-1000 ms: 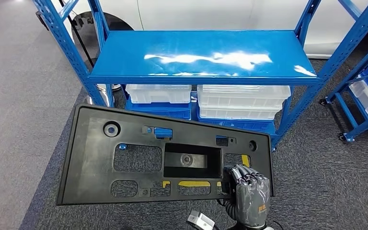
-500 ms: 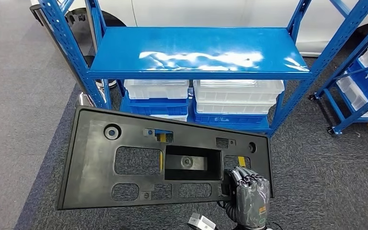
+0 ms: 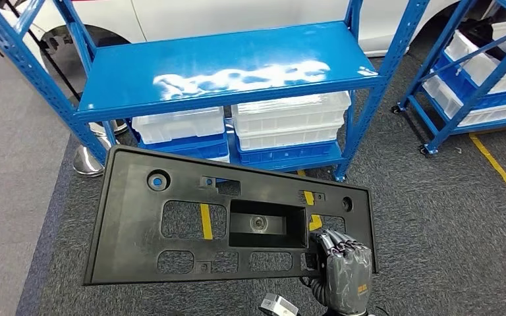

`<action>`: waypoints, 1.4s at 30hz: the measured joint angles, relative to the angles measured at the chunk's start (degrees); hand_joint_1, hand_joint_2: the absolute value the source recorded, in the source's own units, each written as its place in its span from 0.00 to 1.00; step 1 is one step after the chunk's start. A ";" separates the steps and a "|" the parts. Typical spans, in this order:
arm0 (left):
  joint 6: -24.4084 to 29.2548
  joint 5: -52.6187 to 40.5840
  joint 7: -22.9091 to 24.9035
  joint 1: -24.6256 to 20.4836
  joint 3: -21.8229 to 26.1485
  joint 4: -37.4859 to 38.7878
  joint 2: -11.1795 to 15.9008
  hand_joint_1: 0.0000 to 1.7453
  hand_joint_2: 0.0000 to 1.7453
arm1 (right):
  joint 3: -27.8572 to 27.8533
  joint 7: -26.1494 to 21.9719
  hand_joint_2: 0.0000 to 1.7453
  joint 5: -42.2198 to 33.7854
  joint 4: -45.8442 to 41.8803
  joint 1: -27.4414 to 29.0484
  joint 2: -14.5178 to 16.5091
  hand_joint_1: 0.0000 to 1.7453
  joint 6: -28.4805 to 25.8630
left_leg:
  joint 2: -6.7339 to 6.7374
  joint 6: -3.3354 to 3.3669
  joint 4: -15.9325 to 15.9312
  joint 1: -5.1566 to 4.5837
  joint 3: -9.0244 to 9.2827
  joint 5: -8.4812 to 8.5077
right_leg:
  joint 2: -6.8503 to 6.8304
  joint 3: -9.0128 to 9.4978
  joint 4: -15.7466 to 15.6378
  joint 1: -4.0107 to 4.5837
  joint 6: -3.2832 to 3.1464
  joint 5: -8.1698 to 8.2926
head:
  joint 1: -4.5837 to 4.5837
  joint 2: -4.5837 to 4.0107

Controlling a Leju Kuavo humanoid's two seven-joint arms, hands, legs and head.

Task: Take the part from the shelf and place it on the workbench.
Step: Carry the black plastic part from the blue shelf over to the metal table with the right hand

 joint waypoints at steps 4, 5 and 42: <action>-0.45 0.08 -0.49 0.31 0.00 0.01 0.04 0.00 1.00 | 0.00 0.01 1.00 0.00 0.01 0.19 -0.03 1.00 0.00 | -0.91 -0.07 6.90 0.05 -3.18 -0.97 | 2.89 -0.23 0.20 0.07 -0.17 0.15 | 0.00 0.00; -0.46 0.08 -0.55 0.31 0.00 0.01 0.04 0.00 1.00 | 0.00 0.01 1.00 0.00 0.01 0.22 -0.04 1.00 0.00 | -1.25 0.09 3.73 0.08 -1.74 1.20 | 3.66 -0.18 0.29 0.07 -0.14 0.16 | 0.00 0.00; -1.20 0.56 -1.93 0.16 0.00 0.08 0.50 0.00 1.00 | -0.17 -0.10 1.00 -0.02 -0.89 1.61 -0.40 1.00 -0.02 | -1.79 1.72 -2.02 0.10 0.01 2.64 | 3.39 -4.36 7.01 0.28 1.97 -2.33 | 0.43 0.00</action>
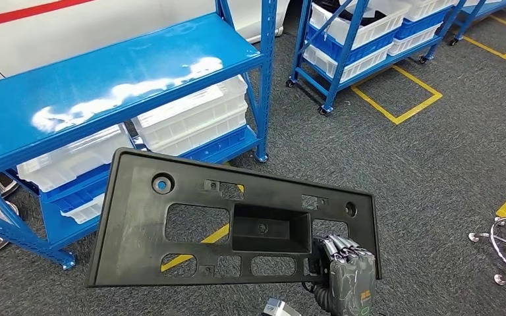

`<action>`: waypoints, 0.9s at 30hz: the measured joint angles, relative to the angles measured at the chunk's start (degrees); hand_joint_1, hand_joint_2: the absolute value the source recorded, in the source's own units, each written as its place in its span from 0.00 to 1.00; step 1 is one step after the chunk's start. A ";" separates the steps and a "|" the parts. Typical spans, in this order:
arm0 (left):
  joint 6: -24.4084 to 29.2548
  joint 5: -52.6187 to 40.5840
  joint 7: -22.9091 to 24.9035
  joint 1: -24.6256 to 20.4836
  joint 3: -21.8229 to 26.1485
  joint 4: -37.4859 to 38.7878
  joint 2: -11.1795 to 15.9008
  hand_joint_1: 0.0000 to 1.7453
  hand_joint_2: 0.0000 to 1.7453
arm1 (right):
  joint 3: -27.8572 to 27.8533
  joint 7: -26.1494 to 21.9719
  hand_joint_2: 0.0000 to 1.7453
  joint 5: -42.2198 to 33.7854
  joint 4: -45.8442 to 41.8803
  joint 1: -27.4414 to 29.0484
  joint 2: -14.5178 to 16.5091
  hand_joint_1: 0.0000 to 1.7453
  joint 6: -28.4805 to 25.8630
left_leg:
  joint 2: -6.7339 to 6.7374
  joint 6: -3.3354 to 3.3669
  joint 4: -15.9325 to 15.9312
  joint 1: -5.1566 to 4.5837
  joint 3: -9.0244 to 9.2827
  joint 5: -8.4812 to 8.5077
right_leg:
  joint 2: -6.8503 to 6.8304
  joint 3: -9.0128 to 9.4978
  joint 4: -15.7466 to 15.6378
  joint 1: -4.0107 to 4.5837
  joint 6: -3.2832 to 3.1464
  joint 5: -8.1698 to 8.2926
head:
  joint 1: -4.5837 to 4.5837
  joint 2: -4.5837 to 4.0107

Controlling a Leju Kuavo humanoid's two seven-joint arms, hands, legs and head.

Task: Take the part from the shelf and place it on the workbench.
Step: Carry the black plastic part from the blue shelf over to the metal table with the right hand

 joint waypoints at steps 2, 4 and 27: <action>-0.07 0.01 -0.03 0.07 0.00 0.00 0.00 0.00 1.00 | 0.00 -0.05 1.00 0.01 -0.01 0.05 -0.06 1.00 0.00 | 0.31 0.74 0.73 0.14 -0.52 -0.12 | -0.90 -1.51 3.42 0.01 0.49 -2.32 | 0.07 0.00; -0.16 0.01 -0.07 0.10 0.00 0.00 0.01 0.00 1.00 | 0.00 -0.09 1.00 0.01 -0.01 0.07 -0.11 1.00 0.00 | 0.71 1.38 1.70 -0.03 -1.13 -0.46 | -1.96 -4.52 10.29 -0.09 0.85 -6.46 | 0.11 0.00; 1.97 0.49 0.94 0.20 0.00 0.04 0.07 0.00 1.00 | -0.03 0.51 1.00 -0.02 -0.06 0.04 -0.22 1.00 -0.01 | -2.40 -0.43 6.84 -0.24 -3.16 -2.67 | 1.44 -2.78 5.41 -0.20 -1.64 -2.82 | -0.01 0.00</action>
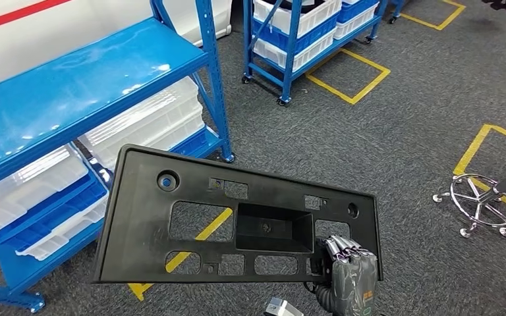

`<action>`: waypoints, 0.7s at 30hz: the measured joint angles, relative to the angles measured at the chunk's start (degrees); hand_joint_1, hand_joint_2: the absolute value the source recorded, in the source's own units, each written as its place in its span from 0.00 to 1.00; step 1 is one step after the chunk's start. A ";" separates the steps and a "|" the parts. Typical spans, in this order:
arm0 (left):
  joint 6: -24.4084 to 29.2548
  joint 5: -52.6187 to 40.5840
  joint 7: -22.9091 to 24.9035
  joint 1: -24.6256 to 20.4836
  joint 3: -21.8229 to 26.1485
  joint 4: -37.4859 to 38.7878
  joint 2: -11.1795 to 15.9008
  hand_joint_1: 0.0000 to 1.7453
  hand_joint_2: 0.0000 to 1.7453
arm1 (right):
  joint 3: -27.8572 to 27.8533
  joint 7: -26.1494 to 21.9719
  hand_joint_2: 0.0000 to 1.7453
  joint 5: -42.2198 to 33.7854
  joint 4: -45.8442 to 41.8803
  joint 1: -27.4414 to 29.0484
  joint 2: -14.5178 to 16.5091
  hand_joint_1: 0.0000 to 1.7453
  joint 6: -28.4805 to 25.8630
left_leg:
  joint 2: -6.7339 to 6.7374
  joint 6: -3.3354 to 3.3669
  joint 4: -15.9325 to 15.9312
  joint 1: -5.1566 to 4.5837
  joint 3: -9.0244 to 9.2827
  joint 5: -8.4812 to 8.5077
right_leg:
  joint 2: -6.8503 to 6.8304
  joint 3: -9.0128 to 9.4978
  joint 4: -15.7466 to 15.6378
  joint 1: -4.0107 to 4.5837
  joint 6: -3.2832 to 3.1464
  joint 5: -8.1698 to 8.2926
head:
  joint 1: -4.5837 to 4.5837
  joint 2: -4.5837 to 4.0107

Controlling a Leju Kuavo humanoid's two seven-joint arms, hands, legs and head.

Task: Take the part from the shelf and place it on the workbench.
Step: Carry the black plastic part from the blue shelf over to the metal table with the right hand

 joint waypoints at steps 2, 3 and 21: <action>0.13 0.05 0.21 -0.06 0.00 0.00 0.00 0.00 1.00 | -0.01 -0.16 1.00 0.07 -0.07 0.10 0.03 1.00 -0.01 | -0.75 0.25 -1.84 -0.10 0.69 0.18 | 1.01 -0.19 -0.58 -0.21 0.99 0.60 | 0.01 0.00; 0.19 0.07 0.27 -0.12 0.00 0.00 -0.01 0.00 1.00 | -0.01 -0.27 1.00 0.11 -0.16 0.21 0.04 1.00 -0.01 | -0.33 0.51 -2.51 -0.04 0.96 0.42 | 1.46 -0.21 -1.04 -0.26 1.50 0.98 | 0.01 0.00; 1.75 0.13 1.07 -0.28 -0.02 0.00 -0.26 0.00 1.00 | -0.21 0.07 1.00 1.44 -0.82 0.56 -0.02 1.00 -0.01 | 5.59 -0.57 -4.56 0.17 2.64 0.10 | -5.26 2.58 -6.09 -0.08 0.36 2.73 | 0.03 0.00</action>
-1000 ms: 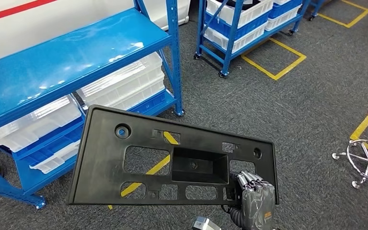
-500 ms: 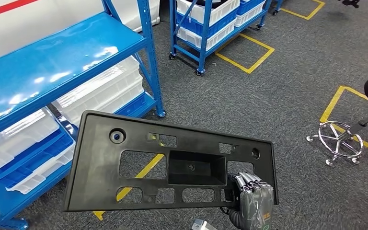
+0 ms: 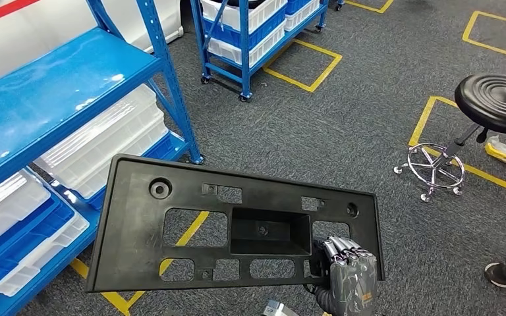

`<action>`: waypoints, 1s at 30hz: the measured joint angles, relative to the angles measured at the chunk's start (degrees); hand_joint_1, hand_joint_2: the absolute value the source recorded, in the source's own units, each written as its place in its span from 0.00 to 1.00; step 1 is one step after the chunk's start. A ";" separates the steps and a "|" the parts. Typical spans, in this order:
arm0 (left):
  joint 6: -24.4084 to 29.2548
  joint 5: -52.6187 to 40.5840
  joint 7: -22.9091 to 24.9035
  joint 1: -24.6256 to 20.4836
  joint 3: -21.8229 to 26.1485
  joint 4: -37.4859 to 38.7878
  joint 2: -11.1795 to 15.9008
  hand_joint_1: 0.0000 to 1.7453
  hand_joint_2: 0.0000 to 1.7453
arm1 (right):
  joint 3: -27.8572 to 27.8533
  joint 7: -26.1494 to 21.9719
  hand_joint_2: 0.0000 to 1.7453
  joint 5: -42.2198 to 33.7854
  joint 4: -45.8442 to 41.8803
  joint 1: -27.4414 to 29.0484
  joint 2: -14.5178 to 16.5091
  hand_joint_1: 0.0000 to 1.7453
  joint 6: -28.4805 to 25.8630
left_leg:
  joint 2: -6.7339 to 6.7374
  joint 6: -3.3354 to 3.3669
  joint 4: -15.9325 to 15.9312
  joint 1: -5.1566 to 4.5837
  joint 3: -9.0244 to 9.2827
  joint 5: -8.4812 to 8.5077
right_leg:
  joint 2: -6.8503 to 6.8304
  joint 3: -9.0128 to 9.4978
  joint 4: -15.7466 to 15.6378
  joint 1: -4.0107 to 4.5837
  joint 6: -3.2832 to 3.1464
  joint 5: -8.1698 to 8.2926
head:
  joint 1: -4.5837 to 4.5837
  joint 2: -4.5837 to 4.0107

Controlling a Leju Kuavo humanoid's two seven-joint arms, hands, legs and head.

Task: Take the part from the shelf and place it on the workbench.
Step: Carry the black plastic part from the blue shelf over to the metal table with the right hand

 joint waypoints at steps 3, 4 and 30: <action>0.04 0.03 0.19 0.14 0.00 0.00 0.00 0.00 1.00 | -0.09 0.02 1.00 0.04 -0.10 -0.03 0.02 1.00 0.00 | -2.13 -0.20 8.79 0.11 -4.05 -4.65 | 1.24 0.25 -0.61 -0.04 -0.61 0.41 | -0.04 0.00; 0.05 0.05 0.22 0.23 0.00 0.00 0.00 0.00 1.00 | -0.12 0.02 1.00 0.04 -0.10 0.00 0.02 1.00 0.00 | -2.25 -0.24 11.05 0.11 -5.16 -5.16 | 1.77 0.25 -0.62 0.00 -0.63 0.43 | -0.04 0.00; 0.16 0.78 0.36 0.01 -0.07 0.00 -0.09 0.00 1.00 | -1.35 -1.14 1.00 -0.64 -1.24 0.63 0.01 1.00 -0.01 | 0.89 0.36 -4.83 -0.03 2.84 2.04 | 0.03 2.58 -3.97 0.32 0.31 1.47 | 0.00 0.00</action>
